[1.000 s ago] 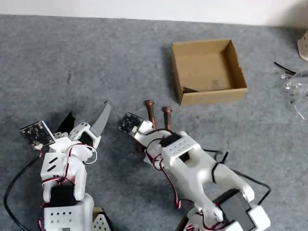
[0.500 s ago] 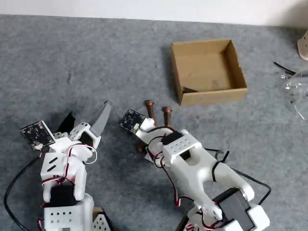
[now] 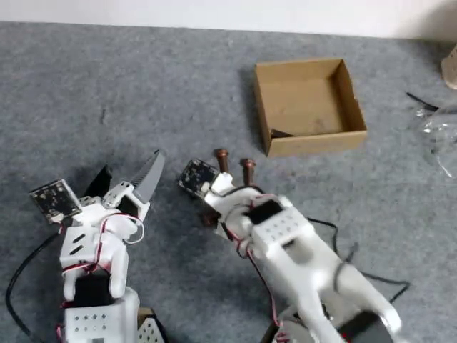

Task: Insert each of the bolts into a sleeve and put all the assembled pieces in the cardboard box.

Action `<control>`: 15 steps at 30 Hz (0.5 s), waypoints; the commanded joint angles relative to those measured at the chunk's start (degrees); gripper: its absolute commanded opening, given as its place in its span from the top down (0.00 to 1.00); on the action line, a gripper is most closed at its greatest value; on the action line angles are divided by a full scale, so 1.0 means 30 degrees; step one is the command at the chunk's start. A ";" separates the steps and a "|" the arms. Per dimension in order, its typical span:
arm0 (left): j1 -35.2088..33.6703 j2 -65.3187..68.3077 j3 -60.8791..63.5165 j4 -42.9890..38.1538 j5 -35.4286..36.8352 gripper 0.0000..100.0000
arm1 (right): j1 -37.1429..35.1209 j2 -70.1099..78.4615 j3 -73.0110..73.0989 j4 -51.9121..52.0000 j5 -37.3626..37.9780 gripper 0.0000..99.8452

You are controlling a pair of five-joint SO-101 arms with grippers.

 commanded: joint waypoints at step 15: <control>-0.0044 -0.0220 -0.0015 -0.0527 -0.0088 0.59 | 0.1128 -1.3260 0.7399 0.0630 -0.2227 1.00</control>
